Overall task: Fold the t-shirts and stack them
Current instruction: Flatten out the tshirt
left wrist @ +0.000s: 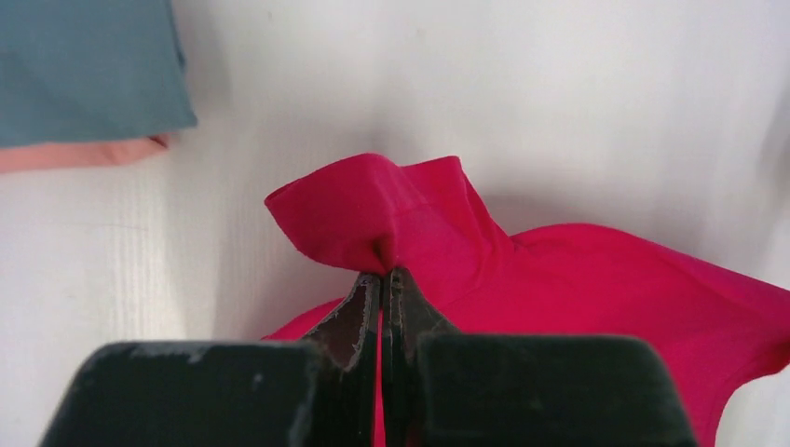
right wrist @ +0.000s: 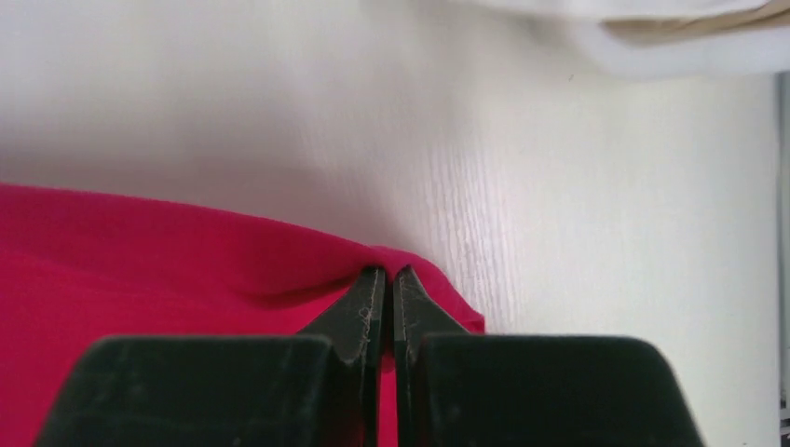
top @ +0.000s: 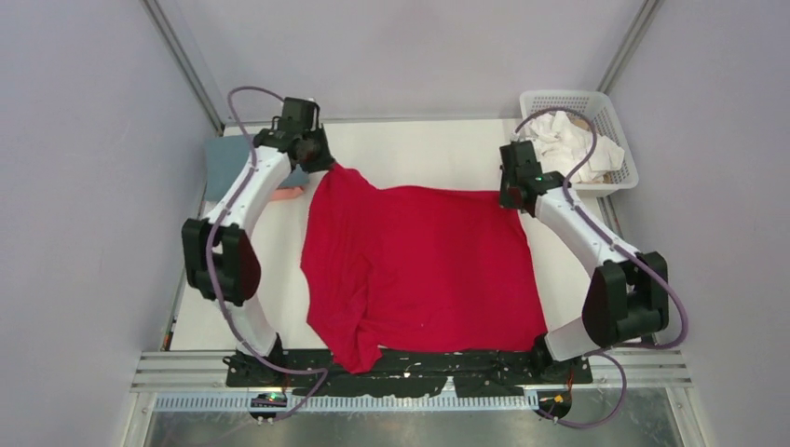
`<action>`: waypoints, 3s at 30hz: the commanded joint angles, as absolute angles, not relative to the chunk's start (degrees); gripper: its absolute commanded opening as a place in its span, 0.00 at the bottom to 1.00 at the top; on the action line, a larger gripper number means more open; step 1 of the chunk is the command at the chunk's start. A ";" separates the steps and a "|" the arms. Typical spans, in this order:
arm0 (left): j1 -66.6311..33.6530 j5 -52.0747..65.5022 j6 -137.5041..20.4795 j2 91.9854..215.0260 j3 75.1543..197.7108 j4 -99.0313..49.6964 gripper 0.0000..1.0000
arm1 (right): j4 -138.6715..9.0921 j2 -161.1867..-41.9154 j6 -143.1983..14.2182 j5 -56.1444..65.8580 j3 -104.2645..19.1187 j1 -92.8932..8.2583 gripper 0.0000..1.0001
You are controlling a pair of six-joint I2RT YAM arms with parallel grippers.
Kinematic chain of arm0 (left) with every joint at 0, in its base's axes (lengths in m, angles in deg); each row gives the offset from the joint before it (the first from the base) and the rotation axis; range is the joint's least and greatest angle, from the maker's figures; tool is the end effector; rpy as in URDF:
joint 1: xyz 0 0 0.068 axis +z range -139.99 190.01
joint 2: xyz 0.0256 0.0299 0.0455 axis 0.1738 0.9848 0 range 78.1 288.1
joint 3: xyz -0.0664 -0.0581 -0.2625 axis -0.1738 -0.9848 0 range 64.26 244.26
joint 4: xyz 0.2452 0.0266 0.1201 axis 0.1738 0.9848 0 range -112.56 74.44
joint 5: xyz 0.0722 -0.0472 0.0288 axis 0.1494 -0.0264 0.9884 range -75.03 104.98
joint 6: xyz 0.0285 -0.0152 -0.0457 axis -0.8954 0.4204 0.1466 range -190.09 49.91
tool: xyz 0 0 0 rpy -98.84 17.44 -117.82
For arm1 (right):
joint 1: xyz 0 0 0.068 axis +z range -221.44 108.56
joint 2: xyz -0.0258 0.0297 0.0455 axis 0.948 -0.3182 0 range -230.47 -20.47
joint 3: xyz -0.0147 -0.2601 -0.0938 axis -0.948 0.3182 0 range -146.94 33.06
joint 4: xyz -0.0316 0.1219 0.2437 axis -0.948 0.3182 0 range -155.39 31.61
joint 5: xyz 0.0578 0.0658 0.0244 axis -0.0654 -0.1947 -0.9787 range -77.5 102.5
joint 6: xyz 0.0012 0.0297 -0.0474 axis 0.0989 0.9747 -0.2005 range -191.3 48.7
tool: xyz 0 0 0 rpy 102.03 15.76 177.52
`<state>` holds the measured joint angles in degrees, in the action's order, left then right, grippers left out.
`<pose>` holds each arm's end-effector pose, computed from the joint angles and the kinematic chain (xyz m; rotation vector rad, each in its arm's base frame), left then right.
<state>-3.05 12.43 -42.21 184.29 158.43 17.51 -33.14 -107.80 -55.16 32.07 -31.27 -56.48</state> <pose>0.4180 -0.0987 0.2871 -0.3053 2.4954 -0.3542 0.3240 0.0732 0.2449 0.1583 2.4619 -0.2027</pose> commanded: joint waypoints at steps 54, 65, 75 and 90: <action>-2.50 15.26 -53.59 169.49 135.49 -11.65 0.00 | -58.46 -90.73 -60.77 31.45 -17.89 -60.14 0.10; -0.88 13.80 -46.26 207.38 181.14 16.64 0.51 | -50.39 -125.44 -58.36 38.89 -43.79 -62.38 0.48; -0.94 11.40 -43.14 193.50 170.92 13.40 0.99 | -45.00 -119.28 -56.09 25.11 -43.01 -62.31 0.96; -3.52 -0.47 -37.70 184.15 142.71 6.04 0.99 | -47.28 -128.30 -48.11 14.53 -41.12 -61.80 0.95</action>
